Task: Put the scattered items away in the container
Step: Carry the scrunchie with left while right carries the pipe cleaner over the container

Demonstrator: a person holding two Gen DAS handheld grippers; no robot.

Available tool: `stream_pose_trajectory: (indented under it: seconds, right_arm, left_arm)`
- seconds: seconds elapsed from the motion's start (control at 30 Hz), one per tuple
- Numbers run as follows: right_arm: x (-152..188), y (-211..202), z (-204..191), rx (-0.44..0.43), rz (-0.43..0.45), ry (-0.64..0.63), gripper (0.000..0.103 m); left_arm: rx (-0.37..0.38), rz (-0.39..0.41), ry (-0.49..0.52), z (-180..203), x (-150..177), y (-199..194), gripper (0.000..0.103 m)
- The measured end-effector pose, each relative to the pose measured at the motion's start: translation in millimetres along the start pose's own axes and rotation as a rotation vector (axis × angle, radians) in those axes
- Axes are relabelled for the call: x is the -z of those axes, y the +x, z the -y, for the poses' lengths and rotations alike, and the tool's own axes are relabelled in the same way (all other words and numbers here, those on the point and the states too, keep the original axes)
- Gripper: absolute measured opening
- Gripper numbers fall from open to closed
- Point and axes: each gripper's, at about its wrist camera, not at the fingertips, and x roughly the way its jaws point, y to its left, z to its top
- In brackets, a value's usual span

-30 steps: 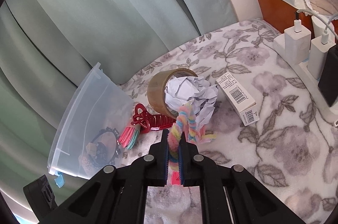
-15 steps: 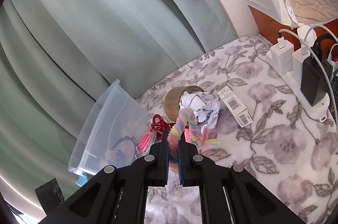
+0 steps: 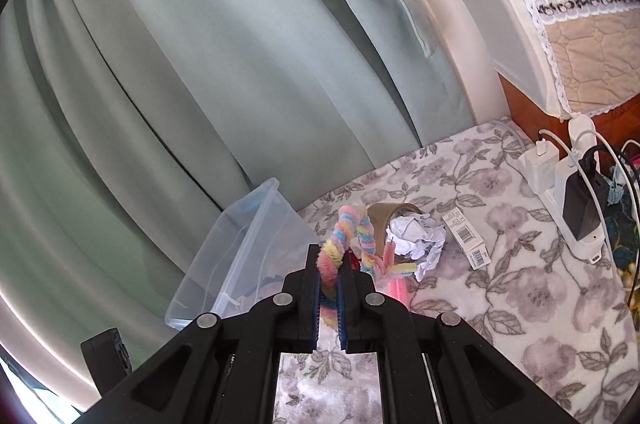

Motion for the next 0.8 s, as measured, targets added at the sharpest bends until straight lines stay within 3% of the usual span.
stream_pose_trajectory:
  seconds: [0.47,0.8]
  right_arm:
    - [-12,-44,-67,-0.125,0.096,-0.122,0.007]
    - [-15,-58,-99,-0.21,0.119,-0.157,0.007]
  left_arm:
    - [-0.032,0.179,-0.057,-26,-25,-68,0.029]
    - [-0.055,0.243,-0.101,-50,-35,-89,0.029]
